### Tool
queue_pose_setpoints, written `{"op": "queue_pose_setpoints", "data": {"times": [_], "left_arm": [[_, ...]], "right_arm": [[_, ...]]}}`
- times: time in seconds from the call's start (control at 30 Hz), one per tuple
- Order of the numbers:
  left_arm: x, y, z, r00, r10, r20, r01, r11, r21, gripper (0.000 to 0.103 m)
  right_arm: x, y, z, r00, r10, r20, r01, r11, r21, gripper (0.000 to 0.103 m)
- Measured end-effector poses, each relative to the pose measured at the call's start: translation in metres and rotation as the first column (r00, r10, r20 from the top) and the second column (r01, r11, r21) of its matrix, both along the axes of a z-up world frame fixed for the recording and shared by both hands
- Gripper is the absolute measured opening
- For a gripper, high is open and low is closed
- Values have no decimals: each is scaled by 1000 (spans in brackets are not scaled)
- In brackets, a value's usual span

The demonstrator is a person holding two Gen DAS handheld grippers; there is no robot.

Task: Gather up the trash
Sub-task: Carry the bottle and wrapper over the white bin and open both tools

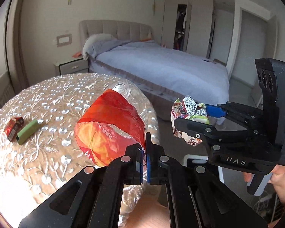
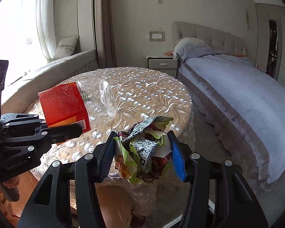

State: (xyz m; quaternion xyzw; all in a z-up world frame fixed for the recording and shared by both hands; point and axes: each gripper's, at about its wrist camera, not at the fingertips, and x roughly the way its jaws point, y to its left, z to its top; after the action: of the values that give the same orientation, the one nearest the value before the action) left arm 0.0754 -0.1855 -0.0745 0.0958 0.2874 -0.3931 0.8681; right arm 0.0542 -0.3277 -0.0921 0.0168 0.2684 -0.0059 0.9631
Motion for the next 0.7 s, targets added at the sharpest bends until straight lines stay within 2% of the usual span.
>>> {"op": "queue_pose_setpoints", "data": {"times": [0.27,0.47,0.63,0.7], "left_arm": [[-30,-46,-19,996,-83,27,81,994,71,1],[-48,-86,-41,986,-167,7,165,978,131,1],[-60,-126,-73,963,-267,-36,268,942,200,1],[-65,-142,-91,940,-336,-60,341,915,217,1]], "right_arm": [[-47,-34,-17,995,-93,-21,93,996,7,55],[-81,-56,-38,985,-161,-62,160,987,-28,55],[-100,-79,-68,969,-213,-123,209,977,-42,56],[-105,-90,-87,956,-245,-163,236,969,-69,56]]}}
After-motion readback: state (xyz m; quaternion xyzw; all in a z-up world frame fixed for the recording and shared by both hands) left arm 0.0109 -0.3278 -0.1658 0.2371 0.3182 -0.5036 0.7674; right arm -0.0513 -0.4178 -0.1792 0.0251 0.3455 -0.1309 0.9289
